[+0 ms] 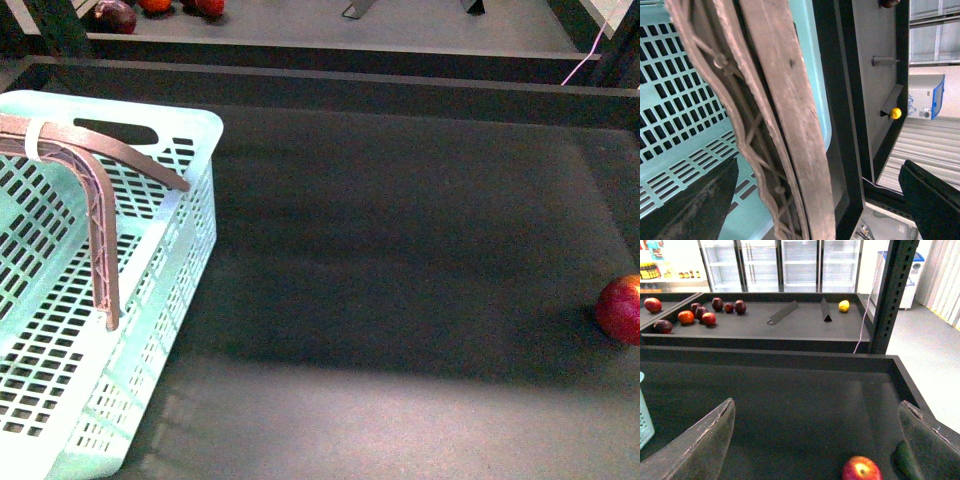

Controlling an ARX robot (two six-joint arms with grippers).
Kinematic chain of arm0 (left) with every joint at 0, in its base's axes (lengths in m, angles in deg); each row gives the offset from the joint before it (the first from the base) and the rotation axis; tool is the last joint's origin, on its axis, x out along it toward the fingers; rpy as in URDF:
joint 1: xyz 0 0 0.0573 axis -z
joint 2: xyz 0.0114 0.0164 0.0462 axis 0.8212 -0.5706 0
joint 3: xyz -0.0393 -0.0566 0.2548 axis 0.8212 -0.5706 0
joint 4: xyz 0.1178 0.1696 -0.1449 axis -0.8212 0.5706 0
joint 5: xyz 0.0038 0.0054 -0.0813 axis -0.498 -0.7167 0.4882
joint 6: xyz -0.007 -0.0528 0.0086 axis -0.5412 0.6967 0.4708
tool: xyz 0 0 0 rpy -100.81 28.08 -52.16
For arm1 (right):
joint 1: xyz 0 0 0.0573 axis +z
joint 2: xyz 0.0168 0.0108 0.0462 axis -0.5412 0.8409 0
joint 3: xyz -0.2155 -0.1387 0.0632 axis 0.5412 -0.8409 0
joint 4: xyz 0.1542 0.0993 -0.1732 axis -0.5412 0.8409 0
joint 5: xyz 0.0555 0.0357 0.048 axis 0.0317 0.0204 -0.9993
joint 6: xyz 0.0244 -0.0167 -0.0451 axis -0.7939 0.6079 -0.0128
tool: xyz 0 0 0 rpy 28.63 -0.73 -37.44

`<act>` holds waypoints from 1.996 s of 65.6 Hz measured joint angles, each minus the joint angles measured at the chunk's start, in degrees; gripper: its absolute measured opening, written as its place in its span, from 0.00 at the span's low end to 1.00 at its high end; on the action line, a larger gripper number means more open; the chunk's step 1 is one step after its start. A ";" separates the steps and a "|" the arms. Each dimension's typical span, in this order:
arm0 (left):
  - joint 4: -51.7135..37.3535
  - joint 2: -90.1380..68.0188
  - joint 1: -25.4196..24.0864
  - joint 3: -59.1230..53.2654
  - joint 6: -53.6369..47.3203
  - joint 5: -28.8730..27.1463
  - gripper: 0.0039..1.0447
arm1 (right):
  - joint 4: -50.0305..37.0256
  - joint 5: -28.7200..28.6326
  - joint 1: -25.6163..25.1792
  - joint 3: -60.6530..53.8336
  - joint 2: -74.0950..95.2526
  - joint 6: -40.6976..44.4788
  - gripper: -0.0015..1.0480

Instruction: Pick apple with right arm and hold basket with left

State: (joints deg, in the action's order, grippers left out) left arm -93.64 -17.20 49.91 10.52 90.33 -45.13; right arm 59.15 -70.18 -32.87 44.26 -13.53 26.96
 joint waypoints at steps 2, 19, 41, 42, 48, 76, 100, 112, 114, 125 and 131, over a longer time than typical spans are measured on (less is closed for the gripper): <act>0.66 -0.68 0.00 0.50 0.00 -0.13 0.94 | 0.00 0.00 0.00 0.00 0.00 0.00 0.92; 1.90 -5.51 -0.37 2.51 0.28 -1.73 0.94 | 0.00 0.00 0.00 0.00 0.00 0.00 0.92; 2.29 -6.60 -0.35 2.93 0.13 -3.26 0.67 | 0.00 0.00 0.00 0.00 0.00 0.00 0.92; 2.29 -6.60 -0.35 2.93 0.13 -3.28 0.65 | 0.00 0.00 0.00 0.00 0.00 0.02 0.92; 2.29 -6.60 -0.31 3.54 0.28 -3.48 0.50 | 0.00 0.00 0.00 0.00 0.00 0.00 0.92; 5.31 -2.97 2.45 4.17 0.07 -5.90 0.15 | 0.00 -0.02 0.00 0.00 0.00 0.02 0.92; 13.99 13.60 9.70 3.34 -7.93 -6.34 0.15 | 0.00 0.00 0.00 0.00 0.00 0.00 0.92; 19.12 16.76 19.41 5.70 -9.66 -6.01 0.15 | 0.00 0.00 0.00 0.00 0.00 0.02 0.92; 19.89 16.81 21.14 6.36 -9.97 -6.03 0.15 | 0.00 0.00 0.00 0.00 0.00 0.00 0.92; 22.08 16.81 29.70 10.03 -10.54 -6.34 0.15 | 0.00 0.00 0.00 0.00 0.00 0.00 0.92; 22.62 16.81 33.64 11.76 -10.82 -6.78 0.15 | 0.00 0.00 0.00 0.00 0.00 0.00 0.92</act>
State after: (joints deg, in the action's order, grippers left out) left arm -71.01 -0.39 83.54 22.28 79.51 -51.90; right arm 59.15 -70.18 -32.87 44.26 -13.53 26.96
